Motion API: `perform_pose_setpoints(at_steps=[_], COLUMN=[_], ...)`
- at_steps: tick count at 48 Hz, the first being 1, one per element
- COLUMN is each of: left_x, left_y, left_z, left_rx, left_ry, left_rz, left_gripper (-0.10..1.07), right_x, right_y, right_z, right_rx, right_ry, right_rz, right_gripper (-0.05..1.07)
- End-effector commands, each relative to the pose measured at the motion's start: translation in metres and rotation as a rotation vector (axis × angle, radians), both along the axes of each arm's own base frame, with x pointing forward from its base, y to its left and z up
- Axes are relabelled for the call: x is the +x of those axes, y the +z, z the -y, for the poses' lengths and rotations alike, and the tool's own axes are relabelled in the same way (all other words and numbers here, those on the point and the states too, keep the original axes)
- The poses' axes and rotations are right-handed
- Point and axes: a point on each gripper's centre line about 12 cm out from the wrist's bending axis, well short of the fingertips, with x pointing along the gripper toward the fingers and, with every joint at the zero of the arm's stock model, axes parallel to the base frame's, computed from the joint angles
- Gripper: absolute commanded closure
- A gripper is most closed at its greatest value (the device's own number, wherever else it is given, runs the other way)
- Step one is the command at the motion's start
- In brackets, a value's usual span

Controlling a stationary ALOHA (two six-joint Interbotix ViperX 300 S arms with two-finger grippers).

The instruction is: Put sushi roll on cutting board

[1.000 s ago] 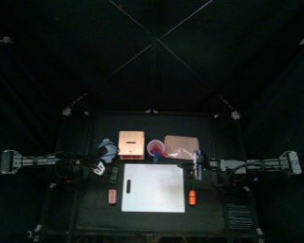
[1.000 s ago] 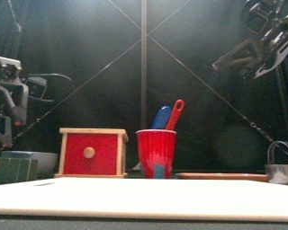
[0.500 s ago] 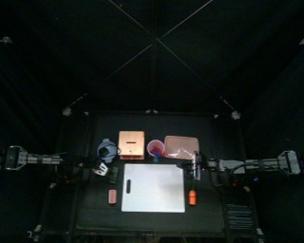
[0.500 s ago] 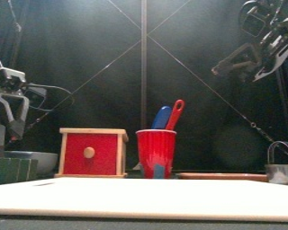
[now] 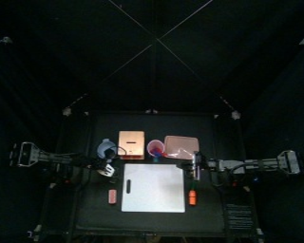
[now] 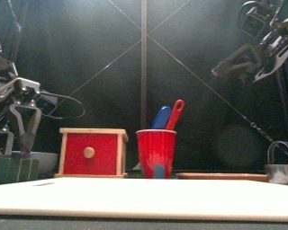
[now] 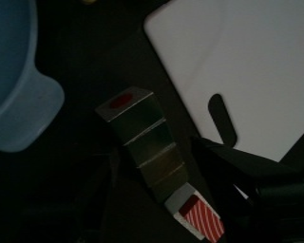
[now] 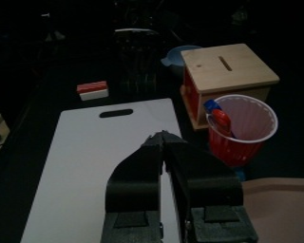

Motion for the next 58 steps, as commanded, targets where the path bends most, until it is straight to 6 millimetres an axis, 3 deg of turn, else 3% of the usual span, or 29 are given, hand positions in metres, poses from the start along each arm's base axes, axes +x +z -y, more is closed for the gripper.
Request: perform_pose_setpoints(at_steps=[1,16,29,46,58], left_x=[0.013,0.018,0.017,0.027,0.049], left_y=[0.004,-0.005,-0.007,0.020,0.042], left_z=[0.000,-0.001,-0.002,0.006,0.018], left_rx=[0.005,0.023,0.023,0.040,0.041], left_ry=[-0.005,-0.030,-0.031,-0.075,-0.116], left_rz=[0.015,-0.034,-0.045,0.065,0.147], left_gripper=[0.05,0.08,0.28,0.29,0.29], right_x=[0.001,0.000,0.000,0.000,0.000], right_y=[0.006,0.003,0.001,0.002,0.001], right_z=[-0.001,-0.001,-0.001,-0.001,-0.003], right_rx=[0.000,-0.001,-0.001,0.001,0.001], right_ry=[0.002,0.004,0.004,0.004,0.013], right_rz=[0.023,0.015,0.011,0.012,0.012], right_gripper=[1.00,1.00,1.00,1.00,1.00])
